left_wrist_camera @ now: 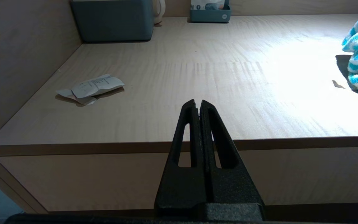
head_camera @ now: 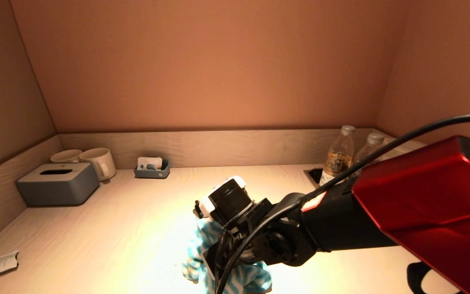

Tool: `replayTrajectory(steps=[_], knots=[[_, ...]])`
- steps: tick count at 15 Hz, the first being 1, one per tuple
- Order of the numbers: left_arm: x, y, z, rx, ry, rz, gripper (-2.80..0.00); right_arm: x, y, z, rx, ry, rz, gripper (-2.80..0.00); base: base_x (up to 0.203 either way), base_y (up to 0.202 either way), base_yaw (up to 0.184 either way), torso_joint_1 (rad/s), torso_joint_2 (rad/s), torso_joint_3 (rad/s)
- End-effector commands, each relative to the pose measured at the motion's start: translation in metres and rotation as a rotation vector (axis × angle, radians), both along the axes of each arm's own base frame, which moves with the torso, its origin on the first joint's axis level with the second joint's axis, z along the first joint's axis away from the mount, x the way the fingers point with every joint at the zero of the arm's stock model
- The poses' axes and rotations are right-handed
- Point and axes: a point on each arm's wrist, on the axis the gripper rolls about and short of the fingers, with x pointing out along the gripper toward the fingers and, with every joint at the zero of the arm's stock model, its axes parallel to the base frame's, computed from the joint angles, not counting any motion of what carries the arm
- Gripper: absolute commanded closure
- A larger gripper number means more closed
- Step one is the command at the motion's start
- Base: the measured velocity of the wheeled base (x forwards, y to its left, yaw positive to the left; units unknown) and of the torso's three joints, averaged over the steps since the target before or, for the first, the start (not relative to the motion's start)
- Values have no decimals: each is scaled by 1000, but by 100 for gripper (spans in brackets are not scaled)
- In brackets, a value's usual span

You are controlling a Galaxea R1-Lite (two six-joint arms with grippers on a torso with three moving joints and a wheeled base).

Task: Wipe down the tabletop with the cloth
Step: Sweep the stains on the table

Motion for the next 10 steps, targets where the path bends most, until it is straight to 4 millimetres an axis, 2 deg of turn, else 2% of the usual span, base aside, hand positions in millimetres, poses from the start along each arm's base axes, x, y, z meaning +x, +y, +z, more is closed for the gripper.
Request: replayTrajectory(steps=[1,3,6,8,10], knots=[[0,0,0,-1,0,0,0,-11,8,-8,-19,29,37,0,0,0,0,0,0,0],[0,0,0,0,0,0,0,-22,15,-13,-29,39,71,0,0,0,0,0,0,0],[0,0,0,-1,0,0,0,-19,23,-23,-41,43,74,0,0,0,0,0,0,0],[0,0,0,-1,0,0,0,-5,36,-30,-35,20,54,0,0,0,0,0,0,0],[0,0,0,-1,0,0,0,14,36,-30,-36,-17,-3,0,0,0,0,0,0,0]])
